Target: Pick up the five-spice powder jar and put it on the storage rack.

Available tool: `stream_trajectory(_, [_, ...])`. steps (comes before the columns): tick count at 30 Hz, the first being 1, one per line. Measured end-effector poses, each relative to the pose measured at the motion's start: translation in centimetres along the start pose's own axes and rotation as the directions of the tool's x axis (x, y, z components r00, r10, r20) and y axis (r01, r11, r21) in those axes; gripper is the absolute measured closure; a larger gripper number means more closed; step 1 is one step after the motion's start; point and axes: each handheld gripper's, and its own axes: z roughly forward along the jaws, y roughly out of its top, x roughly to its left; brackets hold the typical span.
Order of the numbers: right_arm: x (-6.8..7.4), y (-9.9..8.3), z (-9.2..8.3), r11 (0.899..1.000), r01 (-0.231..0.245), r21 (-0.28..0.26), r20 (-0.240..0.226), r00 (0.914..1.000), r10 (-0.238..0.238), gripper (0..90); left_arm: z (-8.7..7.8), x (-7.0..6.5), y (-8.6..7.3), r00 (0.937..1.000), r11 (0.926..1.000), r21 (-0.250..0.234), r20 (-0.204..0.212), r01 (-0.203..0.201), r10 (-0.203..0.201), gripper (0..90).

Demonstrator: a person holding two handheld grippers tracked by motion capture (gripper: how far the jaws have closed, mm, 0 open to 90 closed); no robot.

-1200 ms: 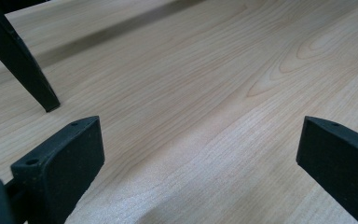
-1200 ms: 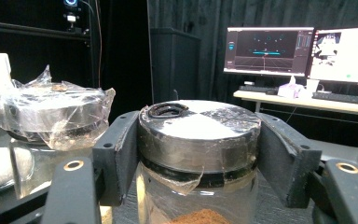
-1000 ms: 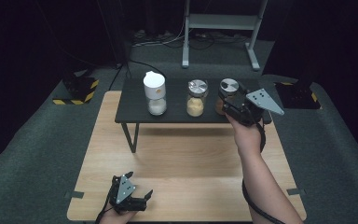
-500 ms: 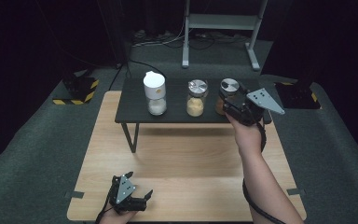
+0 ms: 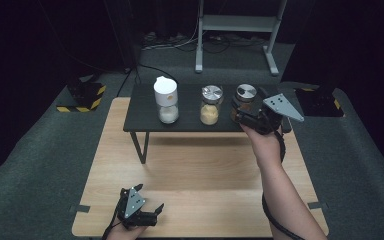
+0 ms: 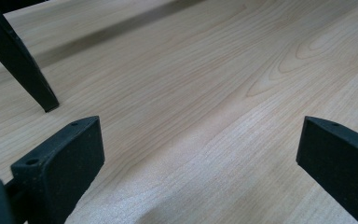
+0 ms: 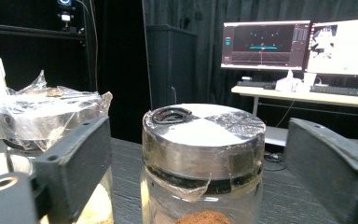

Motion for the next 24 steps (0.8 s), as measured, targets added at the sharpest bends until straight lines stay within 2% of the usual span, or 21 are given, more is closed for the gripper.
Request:
stream_trajectory(6, [0.3,0.0,-0.3,1.0,0.021,0.009,-0.031,0.9993,-0.021,0.0,0.0,0.0,0.0,1.0,1.0,0.005,0.001,-0.005,0.005,1.0])
stream_trajectory(24, [0.9,-0.5,-2.5,0.998,0.066,0.016,-0.031,0.9974,-0.065,0.0,0.1,-0.1,0.1,0.9999,0.9998,0.01,0.002,-0.015,0.015,1.0])
